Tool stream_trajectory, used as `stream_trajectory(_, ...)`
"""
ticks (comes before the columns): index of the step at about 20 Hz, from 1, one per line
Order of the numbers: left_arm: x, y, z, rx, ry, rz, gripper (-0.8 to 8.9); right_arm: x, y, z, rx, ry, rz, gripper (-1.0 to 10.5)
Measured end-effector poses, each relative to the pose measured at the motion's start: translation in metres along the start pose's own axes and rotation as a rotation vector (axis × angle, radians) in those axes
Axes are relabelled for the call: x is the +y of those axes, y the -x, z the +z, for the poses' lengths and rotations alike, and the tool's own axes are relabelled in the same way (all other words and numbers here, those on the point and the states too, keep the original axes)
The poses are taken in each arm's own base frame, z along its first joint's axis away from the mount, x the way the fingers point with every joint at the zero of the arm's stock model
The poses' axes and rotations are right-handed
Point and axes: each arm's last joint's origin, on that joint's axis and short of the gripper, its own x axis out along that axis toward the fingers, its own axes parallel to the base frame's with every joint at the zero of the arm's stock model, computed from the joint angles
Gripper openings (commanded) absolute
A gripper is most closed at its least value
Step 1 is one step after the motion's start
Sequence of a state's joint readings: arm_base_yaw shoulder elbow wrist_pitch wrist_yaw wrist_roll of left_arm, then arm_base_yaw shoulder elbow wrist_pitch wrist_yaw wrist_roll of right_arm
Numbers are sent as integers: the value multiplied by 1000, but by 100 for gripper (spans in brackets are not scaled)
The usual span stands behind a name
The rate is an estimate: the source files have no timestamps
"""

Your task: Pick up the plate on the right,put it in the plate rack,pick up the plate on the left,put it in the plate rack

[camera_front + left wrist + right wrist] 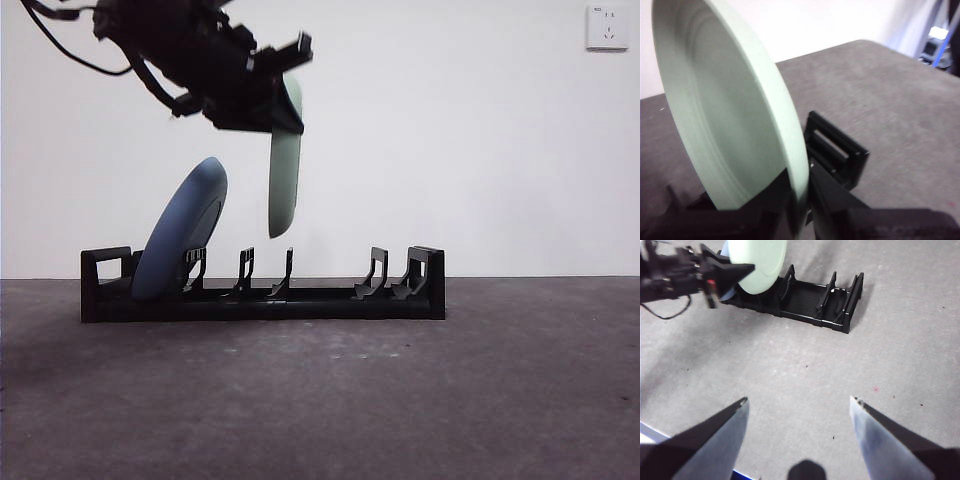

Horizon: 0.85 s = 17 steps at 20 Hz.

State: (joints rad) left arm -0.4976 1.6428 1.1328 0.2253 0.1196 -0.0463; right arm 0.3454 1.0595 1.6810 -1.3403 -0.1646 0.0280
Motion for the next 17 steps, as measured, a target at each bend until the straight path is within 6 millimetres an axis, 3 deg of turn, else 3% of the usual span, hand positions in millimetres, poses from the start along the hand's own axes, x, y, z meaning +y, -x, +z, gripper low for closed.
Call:
stream_trajectory(10, 12, -28, -33, 88, 11, 71, -6, 0, 1, -2, 11, 1, 0, 346)
stream_trajectory(17, 13, -32, -43, 149, -21, 96, 0, 0, 1, -2, 10, 11, 0, 346)
